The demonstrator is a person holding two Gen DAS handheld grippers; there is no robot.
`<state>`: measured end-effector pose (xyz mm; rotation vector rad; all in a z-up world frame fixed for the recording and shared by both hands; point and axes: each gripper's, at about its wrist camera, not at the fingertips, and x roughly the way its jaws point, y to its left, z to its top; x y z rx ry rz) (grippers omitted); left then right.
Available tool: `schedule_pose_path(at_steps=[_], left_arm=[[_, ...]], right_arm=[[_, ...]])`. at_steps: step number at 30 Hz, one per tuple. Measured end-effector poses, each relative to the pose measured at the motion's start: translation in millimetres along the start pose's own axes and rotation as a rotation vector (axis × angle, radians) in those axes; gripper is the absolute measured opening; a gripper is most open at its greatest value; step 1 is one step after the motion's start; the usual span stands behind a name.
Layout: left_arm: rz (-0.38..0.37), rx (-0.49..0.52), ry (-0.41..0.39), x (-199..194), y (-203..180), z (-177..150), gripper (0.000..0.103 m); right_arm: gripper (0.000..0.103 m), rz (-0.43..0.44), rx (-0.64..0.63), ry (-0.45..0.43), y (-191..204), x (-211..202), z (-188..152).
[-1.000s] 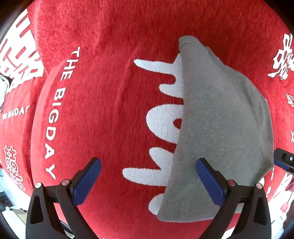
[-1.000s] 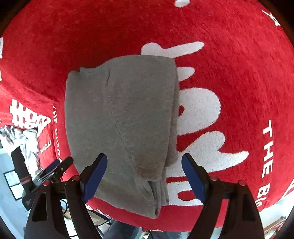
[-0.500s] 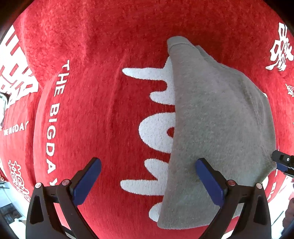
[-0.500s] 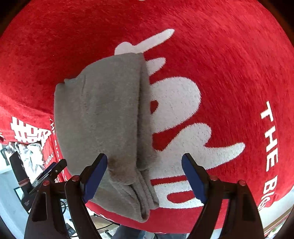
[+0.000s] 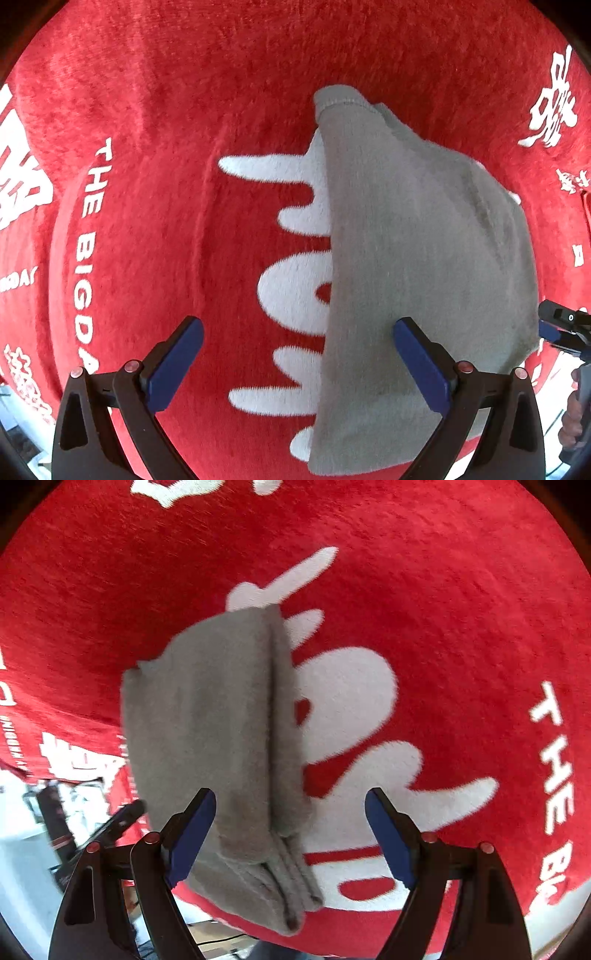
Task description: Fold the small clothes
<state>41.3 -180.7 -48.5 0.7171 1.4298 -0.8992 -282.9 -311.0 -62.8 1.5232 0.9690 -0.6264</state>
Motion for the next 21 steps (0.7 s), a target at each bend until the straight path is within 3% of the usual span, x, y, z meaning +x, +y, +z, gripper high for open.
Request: schedule_pose_path(at_steps=[13,17,21], left_arm=[[-0.306,0.073,0.096,45,-30,37,0.103],[-0.327,0.087,0.084,51,-47,38,0.103],[-0.297,0.092,0.063,53,-53,36,0.103]], right_arm=[[0.086,0.315,-0.037,0.075,-6,31,21],[0.086,0.388,-0.081,0.103,9,44,27],[0.088,0.392,-0.165,0.132,31,58,25]])
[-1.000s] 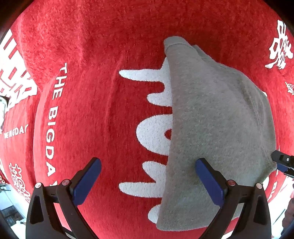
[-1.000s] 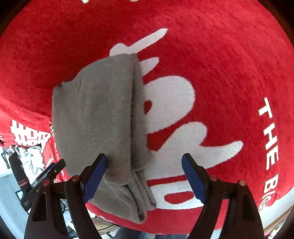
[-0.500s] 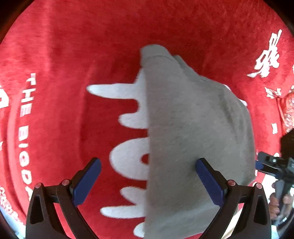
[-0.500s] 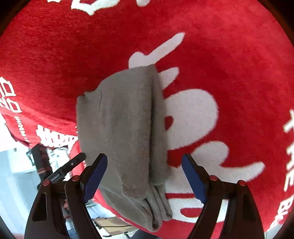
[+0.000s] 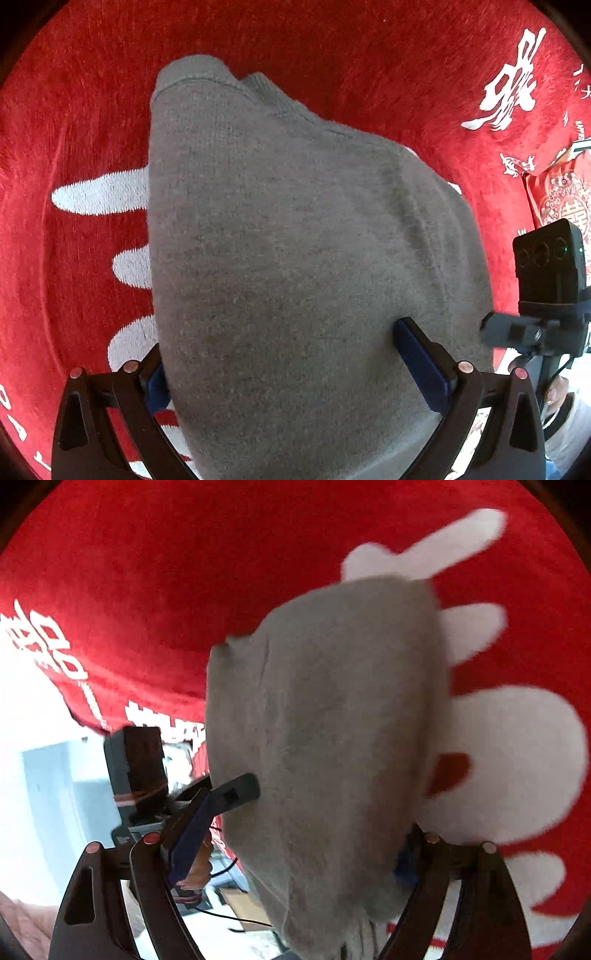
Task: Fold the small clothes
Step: 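Grasp the loose edge of the grey sweater bundle with the right gripper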
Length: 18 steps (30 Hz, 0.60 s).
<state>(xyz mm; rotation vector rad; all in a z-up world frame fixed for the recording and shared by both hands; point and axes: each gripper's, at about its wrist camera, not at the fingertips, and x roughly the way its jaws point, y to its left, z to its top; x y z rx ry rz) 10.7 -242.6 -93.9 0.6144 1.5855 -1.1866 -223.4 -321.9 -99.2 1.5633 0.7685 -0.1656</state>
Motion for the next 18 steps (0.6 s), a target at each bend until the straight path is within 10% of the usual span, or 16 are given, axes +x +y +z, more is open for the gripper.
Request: schedule_pose_path(at_steps=[5,7,8,18], left_arm=[[0.015,0.006,-0.016,-6,0,-7,0.090],[0.019,0.011,-0.036,-16,2,-13,0.069],[0.015,0.014,-0.046,-22,3,-15,0.064],[-0.047,0.029,-0.127,-85,8,-45,0.048]], right_arm=[[0.084,-0.019,0.033,-0.016,4,6,-2],[0.040,-0.064,0.055,-0.018,3,3,-2],[0.033,-0.090,0.056,-0.014,3,3,-2],[0.031,0.063,0.039,-0.027,52,-3,-26]])
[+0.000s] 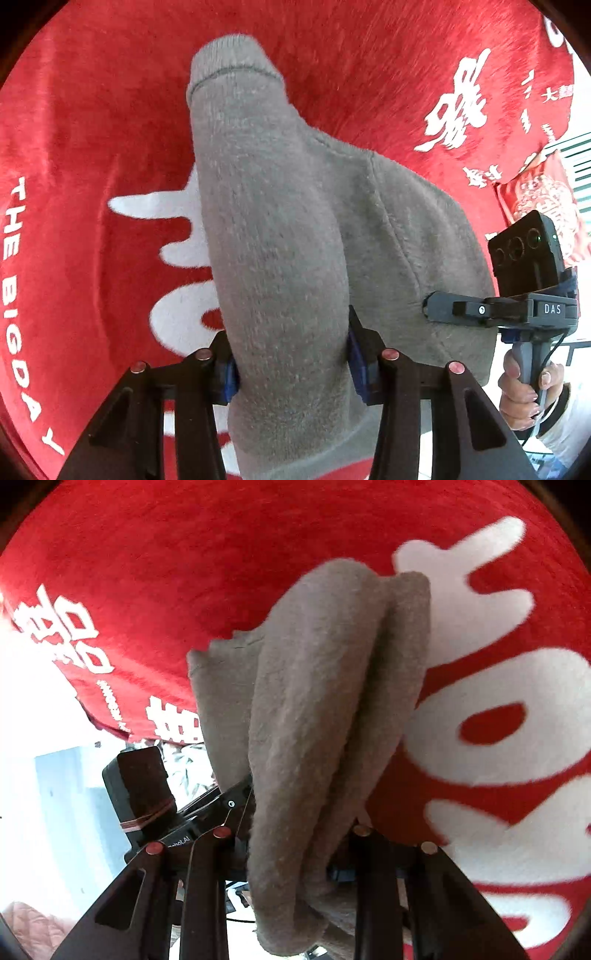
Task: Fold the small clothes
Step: 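Grasp the loose edge of the grey sweater bundle with the right gripper, then press the grasped edge down onto the bundle and open the right gripper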
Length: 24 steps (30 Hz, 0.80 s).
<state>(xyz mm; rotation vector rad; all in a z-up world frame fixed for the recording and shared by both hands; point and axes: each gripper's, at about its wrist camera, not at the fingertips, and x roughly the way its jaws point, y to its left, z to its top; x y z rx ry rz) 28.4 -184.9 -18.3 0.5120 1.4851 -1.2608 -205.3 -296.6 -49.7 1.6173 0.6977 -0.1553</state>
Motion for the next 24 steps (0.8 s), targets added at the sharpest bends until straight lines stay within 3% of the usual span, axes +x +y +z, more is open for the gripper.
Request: schedule_pose_path(at_steps=[7,13,16,19,21,23,24], left_arm=[[-0.002,-0.036,-0.008,-57,38,-32,0.048],[0.064,-0.090,0.039,-59,86,-66,0.048],[0.123,-0.134,0.058,-50,109,-79,0.048],[0.131,-0.173,-0.007,-66,121,-85,0.048],[0.141,-0.186,-0.064,-83,127,-88,0.048],[0.183,-0.190,-0.087,-91,131,-88,0.048],[0.197,-0.189,-0.086,-92,135,-90,0.048]], right_arm=[[0.031,0.046,-0.007,0.043,38,29,-30],[0.031,0.020,0.020,0.116,41,92,-55],[0.034,-0.084,0.008,0.147,38,116,-58],[0.045,-0.219,-0.035,0.113,45,114,-53],[0.046,-0.301,-0.060,0.086,49,102,-51],[0.045,-0.391,-0.088,0.070,50,88,-48],[0.031,-0.405,-0.098,0.067,51,82,-49]])
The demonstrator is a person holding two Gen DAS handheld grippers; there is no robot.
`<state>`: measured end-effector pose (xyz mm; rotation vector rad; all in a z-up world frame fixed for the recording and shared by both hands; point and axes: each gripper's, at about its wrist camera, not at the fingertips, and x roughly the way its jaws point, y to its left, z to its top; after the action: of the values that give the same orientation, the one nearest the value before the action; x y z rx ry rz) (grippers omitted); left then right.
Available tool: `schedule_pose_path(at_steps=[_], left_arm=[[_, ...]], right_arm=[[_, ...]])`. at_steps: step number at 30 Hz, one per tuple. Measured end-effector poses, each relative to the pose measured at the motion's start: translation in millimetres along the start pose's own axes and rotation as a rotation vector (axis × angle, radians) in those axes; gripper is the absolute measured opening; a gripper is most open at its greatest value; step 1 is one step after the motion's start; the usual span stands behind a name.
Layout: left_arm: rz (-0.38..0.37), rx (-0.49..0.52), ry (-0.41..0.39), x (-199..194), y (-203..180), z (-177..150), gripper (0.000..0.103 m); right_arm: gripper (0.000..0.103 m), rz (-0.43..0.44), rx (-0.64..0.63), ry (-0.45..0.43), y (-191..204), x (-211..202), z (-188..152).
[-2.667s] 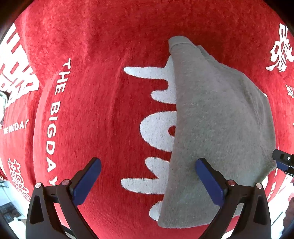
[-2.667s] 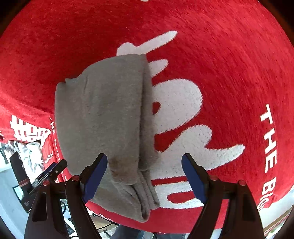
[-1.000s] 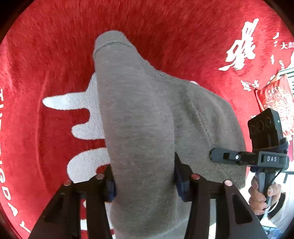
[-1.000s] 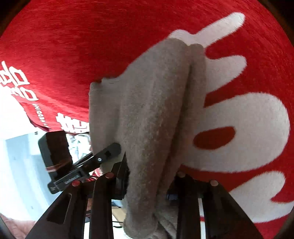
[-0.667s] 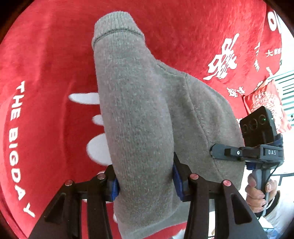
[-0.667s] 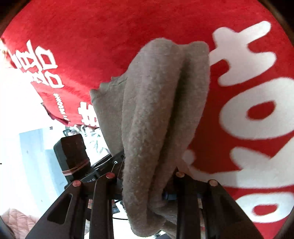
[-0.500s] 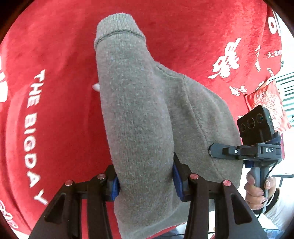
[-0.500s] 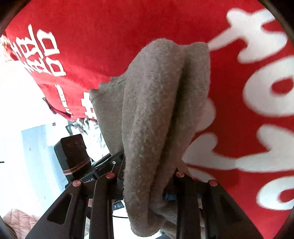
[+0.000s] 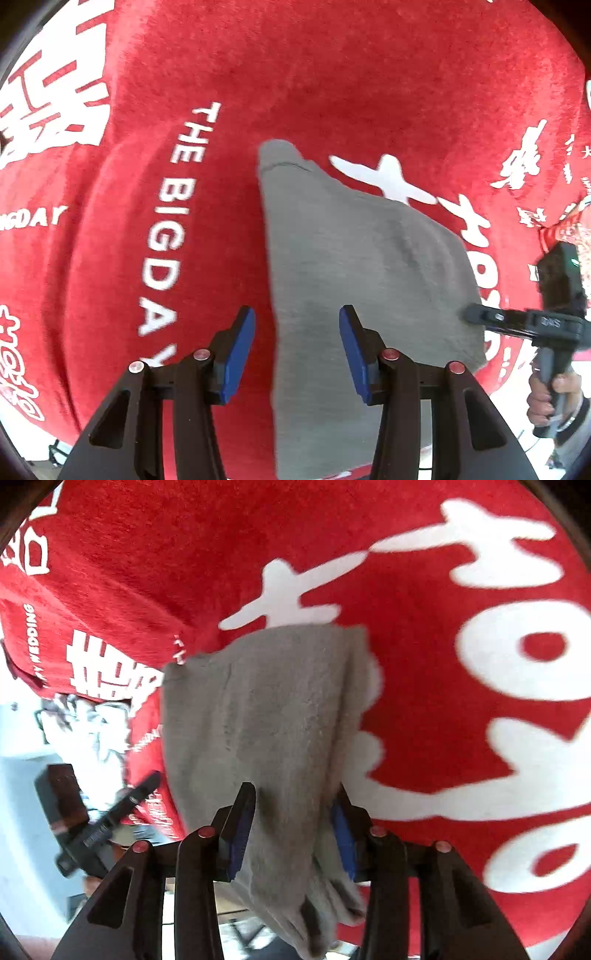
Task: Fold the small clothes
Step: 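Press the grasped edge down onto the bundle and open the right gripper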
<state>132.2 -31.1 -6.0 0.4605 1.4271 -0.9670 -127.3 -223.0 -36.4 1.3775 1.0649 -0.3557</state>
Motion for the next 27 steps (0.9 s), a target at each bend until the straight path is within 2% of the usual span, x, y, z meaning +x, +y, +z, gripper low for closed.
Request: schedule_pose_path(at_steps=[1,3,6,8,9,12,19,23,25,27], left_arm=[[0.015,0.002,0.003,5,-4,1,0.048],[0.066,0.019,0.016,15,-8,1,0.048],[0.124,0.048,0.019,28,-7,-4,0.051],[0.145,0.060,0.009,37,-14,-5,0.060],[0.176,0.066,0.000,39,-16,-5,0.069],[0.198,0.073,-0.001,37,-19,-3,0.071],[0.287,0.104,-0.016,17,-22,-17,0.071],[0.285,0.087,0.010,14,-20,-26,0.072],[0.283,0.076,0.011,12,-19,-31,0.100],[0.285,0.074,0.000,8,-19,-35,0.102]], right_arm=[[0.017,-0.006,-0.007,-0.002,-4,-2,-3],[0.016,-0.045,-0.045,-0.016,1,-6,-7],[0.016,-0.196,-0.151,-0.051,9,-4,-13],[0.016,-0.278,-0.171,-0.049,7,4,-13],[0.016,-0.300,-0.164,-0.046,-2,8,-14],[0.017,-0.284,-0.112,-0.059,-15,7,-15],[0.017,-0.339,-0.097,-0.082,-15,-6,-27],[0.017,-0.340,-0.061,-0.088,-6,-6,-33],[0.019,-0.345,-0.049,-0.090,-4,-7,-38],[0.019,-0.352,-0.035,-0.095,-5,-13,-46]])
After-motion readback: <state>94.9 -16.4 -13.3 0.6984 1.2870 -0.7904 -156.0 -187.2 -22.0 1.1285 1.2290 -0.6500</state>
